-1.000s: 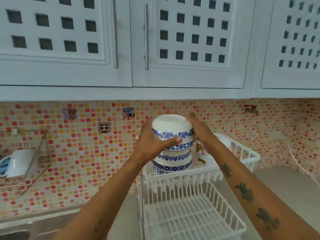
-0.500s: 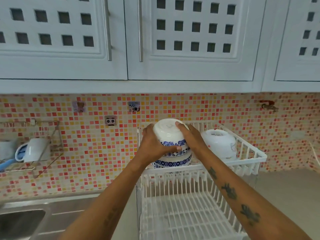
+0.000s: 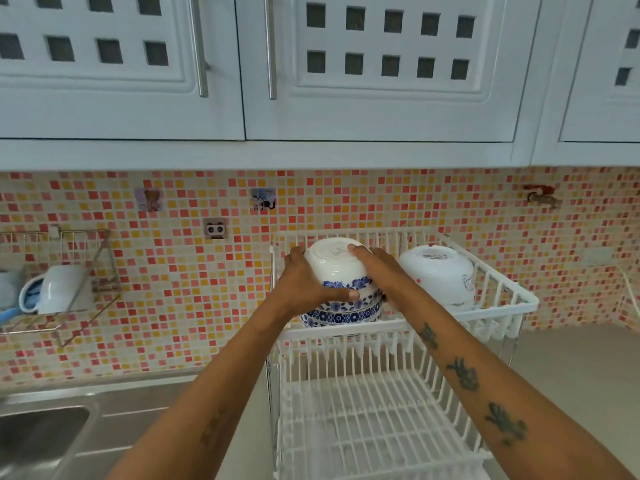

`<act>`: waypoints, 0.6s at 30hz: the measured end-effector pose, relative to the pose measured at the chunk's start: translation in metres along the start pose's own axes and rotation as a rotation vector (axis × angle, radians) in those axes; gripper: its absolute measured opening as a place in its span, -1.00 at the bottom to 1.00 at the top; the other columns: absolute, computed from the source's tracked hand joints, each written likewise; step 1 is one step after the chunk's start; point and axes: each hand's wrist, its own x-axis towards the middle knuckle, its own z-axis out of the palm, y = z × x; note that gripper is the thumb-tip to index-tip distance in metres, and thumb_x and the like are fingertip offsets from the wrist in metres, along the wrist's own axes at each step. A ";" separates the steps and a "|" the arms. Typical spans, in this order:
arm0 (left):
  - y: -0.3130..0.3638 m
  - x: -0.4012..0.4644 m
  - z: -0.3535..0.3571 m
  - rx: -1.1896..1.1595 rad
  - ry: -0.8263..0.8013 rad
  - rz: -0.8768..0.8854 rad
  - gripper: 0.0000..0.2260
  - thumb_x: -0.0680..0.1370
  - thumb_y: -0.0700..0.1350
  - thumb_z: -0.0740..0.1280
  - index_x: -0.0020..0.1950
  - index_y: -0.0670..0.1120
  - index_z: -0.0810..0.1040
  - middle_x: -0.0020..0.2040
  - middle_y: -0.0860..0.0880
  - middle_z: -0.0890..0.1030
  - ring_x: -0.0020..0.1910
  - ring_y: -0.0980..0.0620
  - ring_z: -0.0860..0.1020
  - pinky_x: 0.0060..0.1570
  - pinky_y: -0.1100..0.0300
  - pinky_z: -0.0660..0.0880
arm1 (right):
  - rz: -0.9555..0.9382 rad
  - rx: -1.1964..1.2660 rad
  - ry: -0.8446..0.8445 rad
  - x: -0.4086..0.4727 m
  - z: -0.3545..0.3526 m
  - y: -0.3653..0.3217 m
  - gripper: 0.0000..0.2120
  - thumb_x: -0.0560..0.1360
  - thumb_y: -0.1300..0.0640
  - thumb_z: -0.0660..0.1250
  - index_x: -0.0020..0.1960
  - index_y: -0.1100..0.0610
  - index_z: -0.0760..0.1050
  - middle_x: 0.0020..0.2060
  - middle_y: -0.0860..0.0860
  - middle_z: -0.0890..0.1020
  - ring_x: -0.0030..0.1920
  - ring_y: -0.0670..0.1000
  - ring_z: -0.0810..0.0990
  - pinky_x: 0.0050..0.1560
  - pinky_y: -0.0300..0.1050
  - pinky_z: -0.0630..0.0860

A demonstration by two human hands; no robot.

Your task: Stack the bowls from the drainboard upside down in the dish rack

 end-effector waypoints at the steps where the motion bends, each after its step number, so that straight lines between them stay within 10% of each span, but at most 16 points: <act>1: 0.000 0.000 0.000 -0.003 -0.002 -0.002 0.19 0.05 0.20 0.63 0.50 -0.08 0.07 0.42 -0.08 0.29 0.37 -0.11 0.39 0.27 -0.09 0.49 | 0.003 -0.004 -0.003 0.002 0.000 0.001 -0.36 0.45 -0.28 0.22 0.40 0.07 0.35 0.23 0.06 0.57 0.11 0.10 0.60 0.10 0.00 0.55; 11: 0.012 -0.015 -0.001 0.058 0.027 0.016 0.16 0.21 0.11 0.62 0.56 -0.15 -0.05 0.52 -0.10 0.11 0.50 -0.11 0.21 0.41 0.02 0.31 | 0.040 -0.041 0.034 0.000 0.003 0.001 -0.19 0.31 -0.41 0.16 0.40 0.08 0.36 0.20 0.07 0.59 0.06 0.10 0.62 -0.11 -0.08 0.54; 18: 0.024 -0.044 -0.027 0.075 0.106 0.043 0.01 0.39 0.14 0.49 0.57 -0.18 -0.08 0.58 -0.16 0.00 0.55 -0.17 0.09 0.48 -0.05 0.17 | -0.258 -0.192 0.251 -0.037 0.000 -0.017 -0.41 0.57 -0.17 0.13 0.50 0.11 0.21 0.47 0.10 0.29 0.43 0.12 0.33 0.37 -0.02 0.28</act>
